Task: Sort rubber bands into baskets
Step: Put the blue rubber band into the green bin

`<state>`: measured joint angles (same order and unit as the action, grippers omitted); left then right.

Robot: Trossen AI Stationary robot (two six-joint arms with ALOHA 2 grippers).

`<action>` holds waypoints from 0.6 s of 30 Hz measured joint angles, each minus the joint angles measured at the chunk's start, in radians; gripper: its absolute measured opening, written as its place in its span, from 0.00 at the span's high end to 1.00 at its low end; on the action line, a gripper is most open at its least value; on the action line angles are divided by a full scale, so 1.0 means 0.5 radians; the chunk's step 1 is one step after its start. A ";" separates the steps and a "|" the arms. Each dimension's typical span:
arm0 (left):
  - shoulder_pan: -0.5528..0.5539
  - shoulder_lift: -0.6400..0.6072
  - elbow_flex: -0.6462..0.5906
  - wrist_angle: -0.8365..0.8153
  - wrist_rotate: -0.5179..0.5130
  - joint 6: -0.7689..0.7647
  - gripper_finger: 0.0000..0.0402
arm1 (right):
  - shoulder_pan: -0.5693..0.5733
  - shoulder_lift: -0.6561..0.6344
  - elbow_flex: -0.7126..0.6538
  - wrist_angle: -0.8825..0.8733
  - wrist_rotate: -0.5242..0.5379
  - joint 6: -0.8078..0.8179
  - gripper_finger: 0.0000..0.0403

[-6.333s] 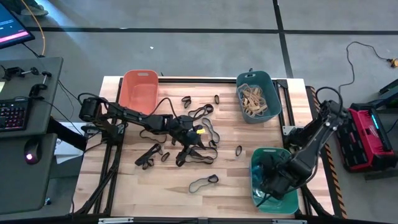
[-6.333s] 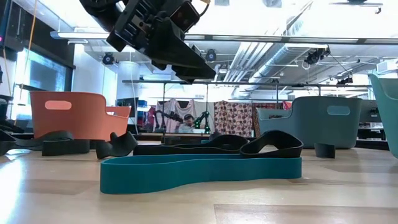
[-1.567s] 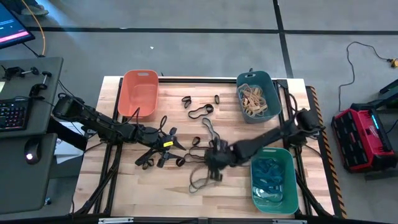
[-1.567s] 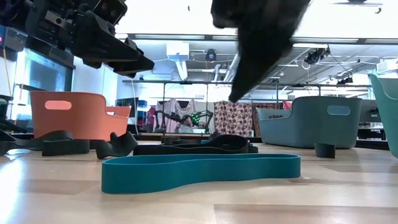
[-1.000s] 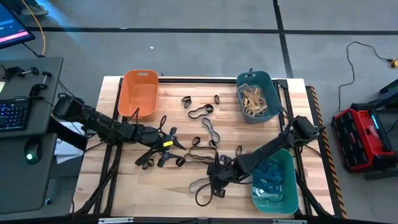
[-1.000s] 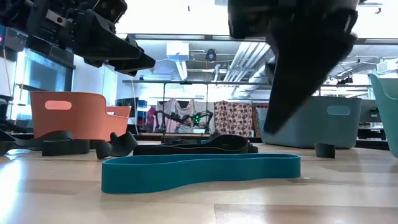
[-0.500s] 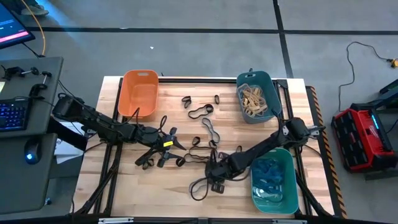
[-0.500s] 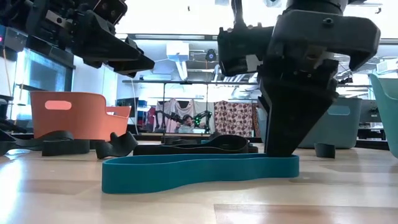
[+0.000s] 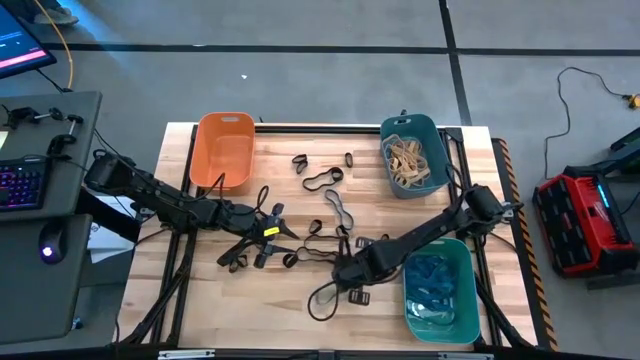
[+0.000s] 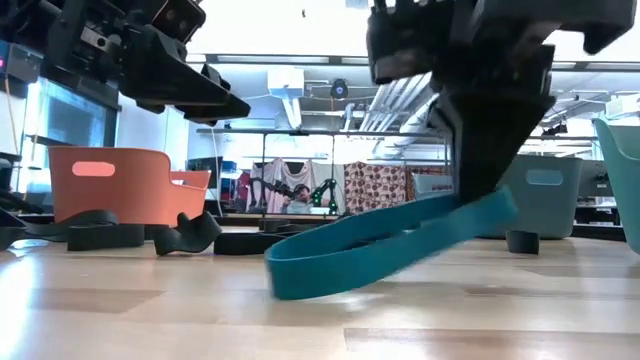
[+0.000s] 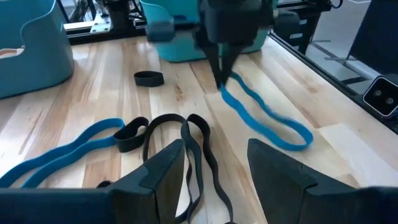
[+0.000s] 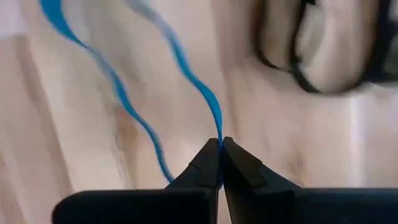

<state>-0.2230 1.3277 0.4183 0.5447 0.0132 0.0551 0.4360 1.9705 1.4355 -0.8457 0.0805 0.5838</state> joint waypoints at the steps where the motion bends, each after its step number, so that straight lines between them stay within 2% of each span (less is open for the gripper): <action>1: 0.000 0.000 0.000 -0.002 0.000 -0.002 0.58 | 0.008 0.000 0.038 -0.090 0.023 0.009 1.00; 9: 0.000 0.000 0.000 -0.003 0.000 -0.034 0.58 | 0.139 -0.003 0.400 -0.709 0.204 0.192 1.00; 18: 0.000 0.000 0.000 -0.003 0.001 -0.026 0.58 | 0.314 -0.007 0.726 -1.373 0.345 0.654 1.00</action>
<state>-0.2230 1.3277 0.4183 0.5434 0.0135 0.0422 0.5929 1.9671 1.7982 -1.5321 0.2527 0.9109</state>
